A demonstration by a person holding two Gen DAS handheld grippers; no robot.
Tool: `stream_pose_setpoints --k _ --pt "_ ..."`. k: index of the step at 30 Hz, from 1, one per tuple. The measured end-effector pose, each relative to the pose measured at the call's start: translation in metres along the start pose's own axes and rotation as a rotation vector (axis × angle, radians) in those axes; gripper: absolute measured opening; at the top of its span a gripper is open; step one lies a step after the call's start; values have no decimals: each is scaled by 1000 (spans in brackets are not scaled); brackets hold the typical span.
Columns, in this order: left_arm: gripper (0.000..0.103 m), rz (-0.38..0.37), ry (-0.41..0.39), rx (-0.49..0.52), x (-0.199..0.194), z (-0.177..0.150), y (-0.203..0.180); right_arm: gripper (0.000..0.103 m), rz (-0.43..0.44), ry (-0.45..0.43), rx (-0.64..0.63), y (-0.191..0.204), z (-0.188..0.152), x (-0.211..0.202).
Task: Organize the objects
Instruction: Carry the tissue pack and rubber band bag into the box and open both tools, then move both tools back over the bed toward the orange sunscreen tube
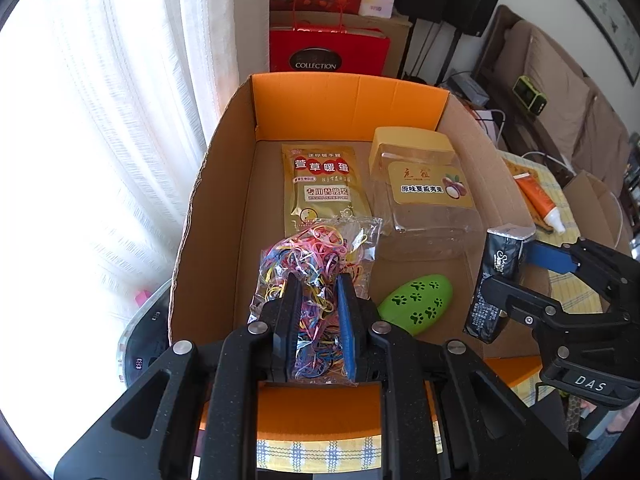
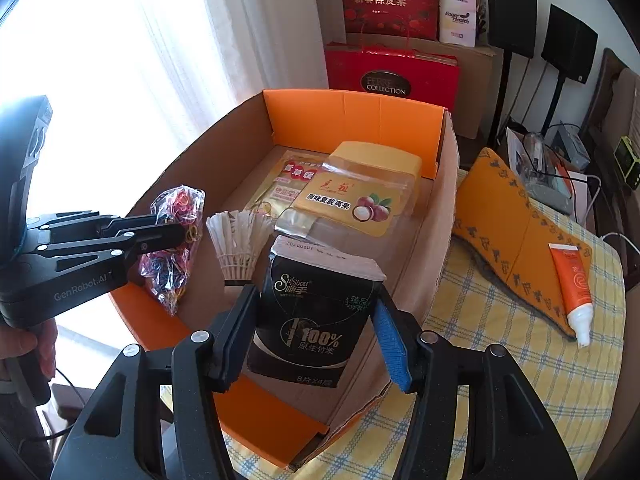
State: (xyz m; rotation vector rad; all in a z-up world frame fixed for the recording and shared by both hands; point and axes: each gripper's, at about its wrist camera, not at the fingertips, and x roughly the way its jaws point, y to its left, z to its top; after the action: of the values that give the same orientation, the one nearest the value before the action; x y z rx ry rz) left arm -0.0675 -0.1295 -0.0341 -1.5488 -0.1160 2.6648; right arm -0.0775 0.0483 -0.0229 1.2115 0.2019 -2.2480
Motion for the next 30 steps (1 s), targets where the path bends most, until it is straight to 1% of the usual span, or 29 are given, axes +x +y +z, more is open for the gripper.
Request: stream_pose_setpoints --k 2,3,4,5,7,12,16,18,20,24,26,30 --pt "18 6 -3 -3 -1 -1 2 58 -1 0 -1 1 0 1" --pt "20 10 -5 -7 -2 -1 3 58 -3 0 -2 1 -1 1" --pt "33 11 -6 -13 -2 0 4 59 -5 0 -2 1 -1 1" --pt "52 6 -11 -22 -4 0 5 59 -9 1 -3 2 -1 2" --pt "71 -1 -34 -39 -10 0 7 60 -17 -4 -3 2 -1 1" --pt "76 19 -67 -50 -22 4 9 66 -5 -23 14 0 1 -8" --pt "91 20 -103 -65 -32 7 8 72 -13 -50 21 -2 5 -19" --pt "95 17 -127 -78 -38 7 7 77 -23 -67 24 -5 6 -25" --pt "99 8 -134 -87 -41 7 6 86 -24 -83 31 -8 7 -32" --pt "103 -8 -140 -86 -43 8 0 93 -46 -98 42 -17 8 -43" --pt "103 -12 -136 -78 -42 8 -4 103 -63 -110 51 -22 7 -49" --pt "103 -23 -118 -47 -37 8 -17 103 -91 -137 89 -35 6 -60"
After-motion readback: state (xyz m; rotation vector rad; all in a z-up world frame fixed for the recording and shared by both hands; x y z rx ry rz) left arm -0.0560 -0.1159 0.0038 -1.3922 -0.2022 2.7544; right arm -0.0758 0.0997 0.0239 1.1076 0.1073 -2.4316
